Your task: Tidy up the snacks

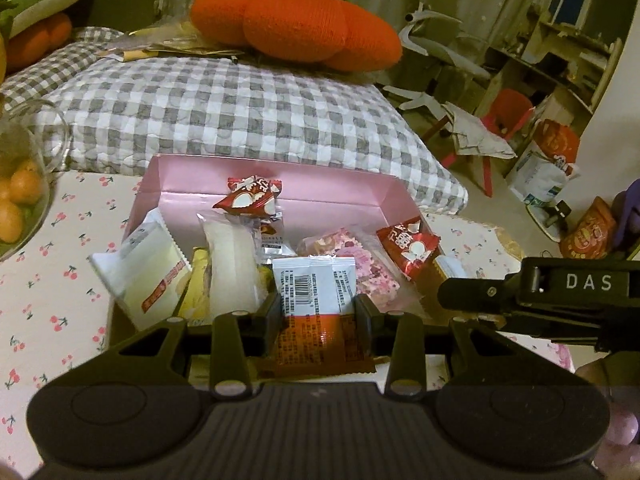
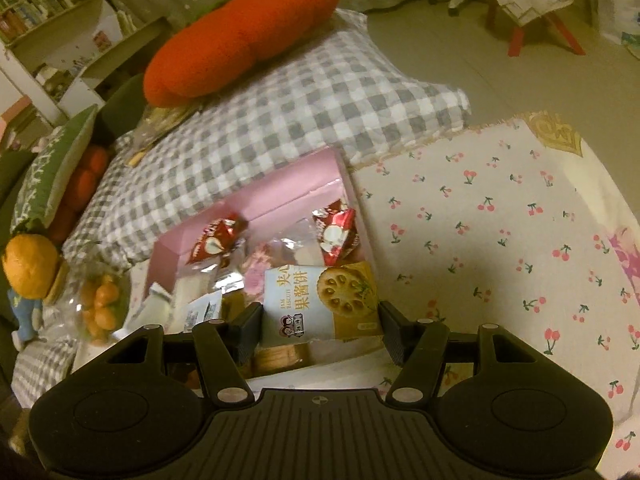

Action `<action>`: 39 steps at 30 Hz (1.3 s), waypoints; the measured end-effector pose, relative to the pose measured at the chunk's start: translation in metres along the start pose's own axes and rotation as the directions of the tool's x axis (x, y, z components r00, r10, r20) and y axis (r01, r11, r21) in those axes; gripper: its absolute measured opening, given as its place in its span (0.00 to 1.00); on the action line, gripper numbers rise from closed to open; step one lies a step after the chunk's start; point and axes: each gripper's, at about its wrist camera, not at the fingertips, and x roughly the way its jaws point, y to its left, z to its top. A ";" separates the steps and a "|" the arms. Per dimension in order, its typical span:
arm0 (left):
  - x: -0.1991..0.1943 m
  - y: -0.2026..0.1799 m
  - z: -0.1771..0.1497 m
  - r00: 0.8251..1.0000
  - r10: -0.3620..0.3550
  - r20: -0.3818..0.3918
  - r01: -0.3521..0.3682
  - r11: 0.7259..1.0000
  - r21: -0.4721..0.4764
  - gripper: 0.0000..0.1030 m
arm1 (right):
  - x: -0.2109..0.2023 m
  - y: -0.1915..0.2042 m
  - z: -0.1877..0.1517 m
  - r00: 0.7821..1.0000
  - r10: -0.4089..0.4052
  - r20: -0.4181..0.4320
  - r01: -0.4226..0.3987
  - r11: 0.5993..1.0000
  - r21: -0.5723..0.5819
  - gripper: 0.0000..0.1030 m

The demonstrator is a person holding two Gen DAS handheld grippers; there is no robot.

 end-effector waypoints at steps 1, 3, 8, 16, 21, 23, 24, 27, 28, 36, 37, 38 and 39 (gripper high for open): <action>0.002 -0.001 0.000 1.000 0.003 0.001 -0.003 1.000 0.006 0.35 | 0.001 0.000 0.000 1.000 -0.003 0.005 0.003 1.000 -0.002 0.61; 0.003 -0.002 0.001 1.000 0.010 0.006 -0.010 1.000 0.021 0.37 | 0.002 0.001 0.001 1.000 -0.003 0.006 0.003 1.000 -0.011 0.62; 0.003 -0.003 0.003 0.999 0.042 0.021 -0.043 0.998 0.047 0.51 | 0.000 0.003 0.002 1.000 0.010 0.016 -0.009 1.000 -0.011 0.75; -0.014 -0.001 0.001 0.998 0.056 0.028 -0.057 0.998 0.030 0.69 | -0.011 -0.001 0.001 1.000 0.009 0.027 -0.011 0.999 0.041 0.82; -0.033 0.001 -0.008 0.996 0.089 0.012 -0.090 0.996 0.030 0.79 | -0.028 -0.001 -0.008 0.999 -0.002 0.041 0.001 0.999 0.032 0.85; -0.042 0.002 -0.013 0.994 0.108 -0.002 -0.107 0.994 0.037 0.80 | -0.037 -0.001 -0.014 0.999 -0.005 0.048 0.004 1.000 0.019 0.86; -0.048 0.003 -0.017 0.993 0.120 -0.003 -0.120 0.992 0.041 0.83 | -0.041 -0.001 -0.017 0.999 -0.008 0.051 0.007 1.000 0.011 0.86; -0.062 0.005 -0.025 0.988 0.156 -0.003 -0.156 0.987 0.048 0.91 | -0.052 0.001 -0.027 0.999 -0.024 0.047 0.025 1.000 -0.015 0.86; -0.067 0.006 -0.029 0.986 0.168 -0.001 -0.167 0.985 0.039 0.92 | -0.057 0.001 -0.031 0.999 -0.021 0.046 0.021 1.000 -0.014 0.86; -0.107 0.008 -0.047 0.980 0.195 -0.029 -0.195 0.981 0.008 1.00 | -0.083 0.017 -0.064 0.999 -0.036 0.037 0.039 0.994 -0.097 0.88; -0.111 0.008 -0.049 0.981 0.189 -0.032 -0.189 0.982 -0.002 1.00 | -0.086 0.020 -0.068 0.998 -0.043 0.040 0.047 0.993 -0.108 0.89; -0.114 0.008 -0.051 0.982 0.185 -0.039 -0.186 0.983 -0.008 1.00 | -0.089 0.022 -0.071 0.998 -0.049 0.043 0.054 0.991 -0.120 0.90; -0.117 0.008 -0.052 0.982 0.185 -0.048 -0.186 0.983 -0.009 1.00 | -0.093 0.025 -0.074 0.997 -0.052 0.048 0.058 0.990 -0.130 0.91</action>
